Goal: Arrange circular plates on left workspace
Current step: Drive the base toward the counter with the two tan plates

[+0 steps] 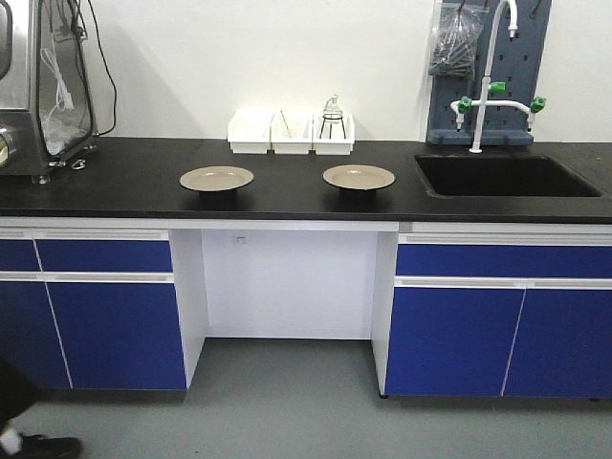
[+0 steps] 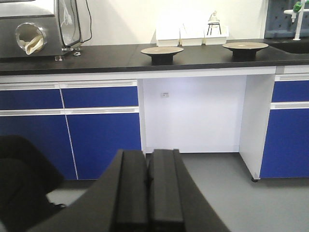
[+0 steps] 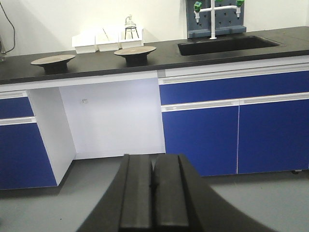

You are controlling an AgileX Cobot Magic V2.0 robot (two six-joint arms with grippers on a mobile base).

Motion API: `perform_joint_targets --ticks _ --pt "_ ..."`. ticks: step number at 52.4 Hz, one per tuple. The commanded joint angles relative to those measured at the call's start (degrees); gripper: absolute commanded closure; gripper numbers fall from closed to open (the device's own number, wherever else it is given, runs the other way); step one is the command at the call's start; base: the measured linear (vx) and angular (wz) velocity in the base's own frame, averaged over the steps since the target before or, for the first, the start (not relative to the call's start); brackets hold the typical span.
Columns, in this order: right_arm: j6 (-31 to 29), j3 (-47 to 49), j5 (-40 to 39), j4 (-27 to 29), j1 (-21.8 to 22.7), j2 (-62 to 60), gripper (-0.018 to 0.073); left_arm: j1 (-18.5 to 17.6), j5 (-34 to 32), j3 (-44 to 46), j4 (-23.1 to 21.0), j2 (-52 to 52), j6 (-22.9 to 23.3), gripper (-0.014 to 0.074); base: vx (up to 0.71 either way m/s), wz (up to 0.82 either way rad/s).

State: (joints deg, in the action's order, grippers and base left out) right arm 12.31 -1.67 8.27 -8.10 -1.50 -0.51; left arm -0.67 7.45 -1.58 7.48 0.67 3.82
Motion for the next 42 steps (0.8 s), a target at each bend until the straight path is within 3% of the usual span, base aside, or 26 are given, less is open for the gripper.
perform_joint_targets --ticks 1,42 --pt "0.1 -1.2 -4.6 -0.3 0.2 -0.8 0.0563 -0.4 -4.6 -1.1 -0.6 0.9 0.4 0.0594 0.00 0.00" --pt "0.1 -1.2 -4.6 -0.3 0.2 -0.8 0.0563 -0.4 -4.6 -1.1 -0.6 0.9 0.4 0.0594 0.03 0.02"
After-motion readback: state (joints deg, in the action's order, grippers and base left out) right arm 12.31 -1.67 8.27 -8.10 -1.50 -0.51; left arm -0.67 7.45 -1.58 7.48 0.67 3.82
